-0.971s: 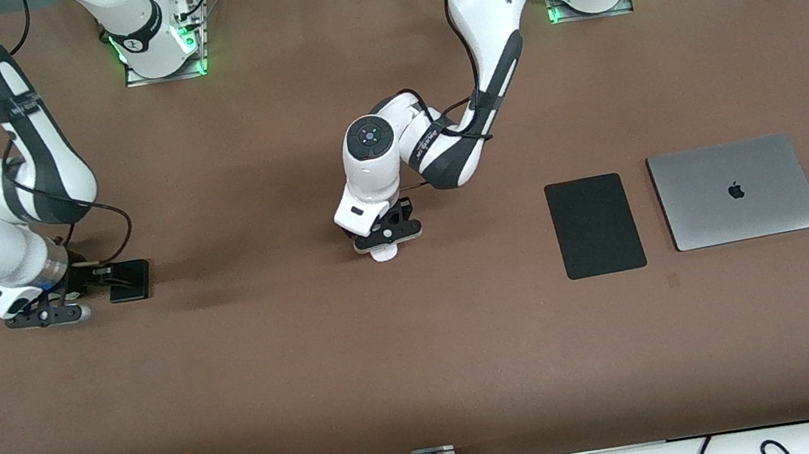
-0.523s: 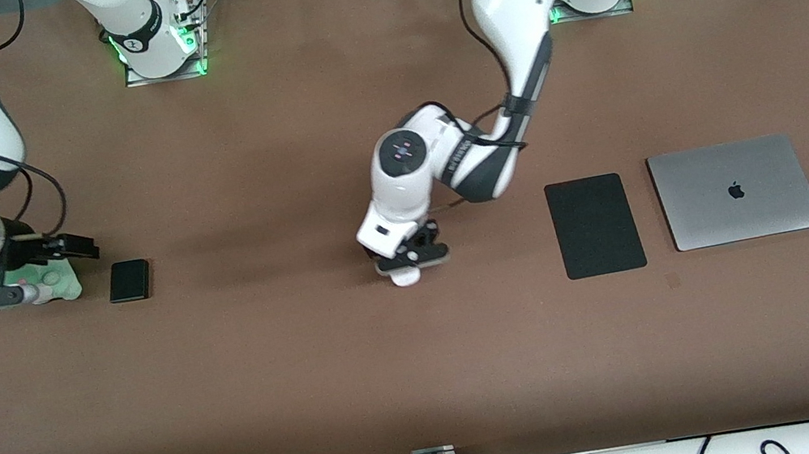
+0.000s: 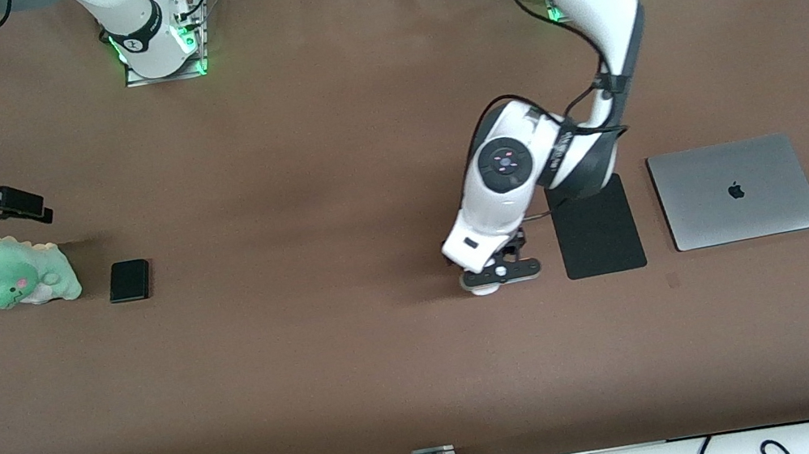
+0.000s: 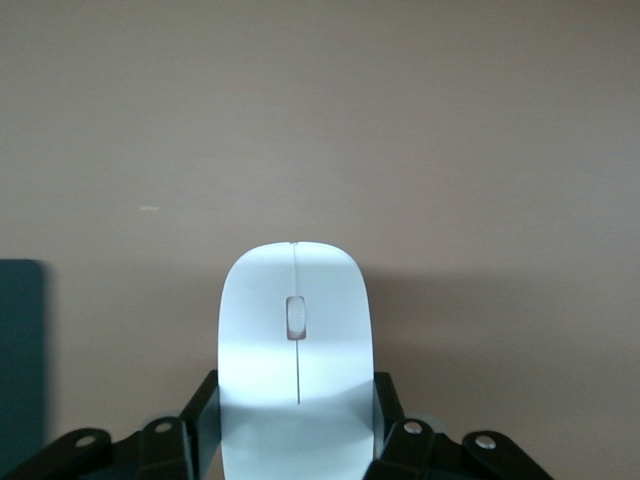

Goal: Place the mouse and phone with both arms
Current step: 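Carry the mouse onto the pad while the right gripper withdraws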

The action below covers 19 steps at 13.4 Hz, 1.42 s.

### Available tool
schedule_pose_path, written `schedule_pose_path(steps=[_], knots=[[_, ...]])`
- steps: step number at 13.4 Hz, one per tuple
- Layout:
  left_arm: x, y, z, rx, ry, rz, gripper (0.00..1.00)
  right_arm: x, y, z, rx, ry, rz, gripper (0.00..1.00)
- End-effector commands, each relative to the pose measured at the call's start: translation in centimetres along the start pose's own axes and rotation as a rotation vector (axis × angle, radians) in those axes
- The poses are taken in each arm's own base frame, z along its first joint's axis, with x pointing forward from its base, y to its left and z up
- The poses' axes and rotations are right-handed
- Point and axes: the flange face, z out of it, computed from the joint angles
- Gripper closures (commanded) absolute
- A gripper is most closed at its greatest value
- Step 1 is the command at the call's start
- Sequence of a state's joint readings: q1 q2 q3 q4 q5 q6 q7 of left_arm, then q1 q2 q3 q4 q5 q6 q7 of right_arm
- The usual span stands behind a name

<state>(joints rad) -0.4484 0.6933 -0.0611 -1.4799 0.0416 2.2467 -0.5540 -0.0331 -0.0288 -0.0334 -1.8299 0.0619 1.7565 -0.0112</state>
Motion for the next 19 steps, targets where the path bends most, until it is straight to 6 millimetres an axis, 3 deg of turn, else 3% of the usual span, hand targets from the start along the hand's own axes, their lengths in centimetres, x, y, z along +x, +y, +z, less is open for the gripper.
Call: schedule_pose_path(steps=[1, 4, 7, 10, 11, 13, 17, 18, 19], knots=[[-2.2, -8.5, -0.5, 0.021, -0.014, 0.078, 1.00, -0.9, -0.4, -2.4, -0.005, 0.021, 0.001, 0.00], [-3.5, -15.8, 1.0, 0.037, -0.041, 0.080, 1.00, -0.7, -1.0, -5.7, -0.006, 0.036, -0.010, 0.00], [-4.2, -20.0, 3.0, 0.054, -0.090, 0.032, 1.00, -0.8, -1.0, -5.9, -0.008, 0.038, -0.011, 0.00], [-4.4, -22.3, 4.7, 0.067, -0.119, 0.004, 0.99, -0.8, -0.6, -5.9, -0.007, 0.036, -0.008, 0.00], [-4.1, -22.9, 5.2, 0.067, -0.121, -0.006, 0.93, -1.0, -0.3, -6.0, -0.007, 0.024, -0.002, 0.00], [-4.0, -23.2, 6.2, 0.061, -0.110, -0.010, 0.82, -0.9, -0.3, -6.2, -0.009, 0.012, -0.002, 0.00], [-4.0, -23.3, 7.7, 0.056, -0.098, -0.009, 0.77, -1.0, -0.1, -7.2, -0.055, -0.005, -0.007, 0.00], [-3.9, -23.5, 7.8, 0.056, -0.100, -0.009, 0.68, -1.0, -0.2, -7.2, -0.055, -0.005, -0.008, 0.00], [-3.9, -23.6, 7.7, 0.055, -0.101, 0.016, 0.37, -1.1, -0.2, -7.2, -0.055, -0.008, -0.005, 0.00]])
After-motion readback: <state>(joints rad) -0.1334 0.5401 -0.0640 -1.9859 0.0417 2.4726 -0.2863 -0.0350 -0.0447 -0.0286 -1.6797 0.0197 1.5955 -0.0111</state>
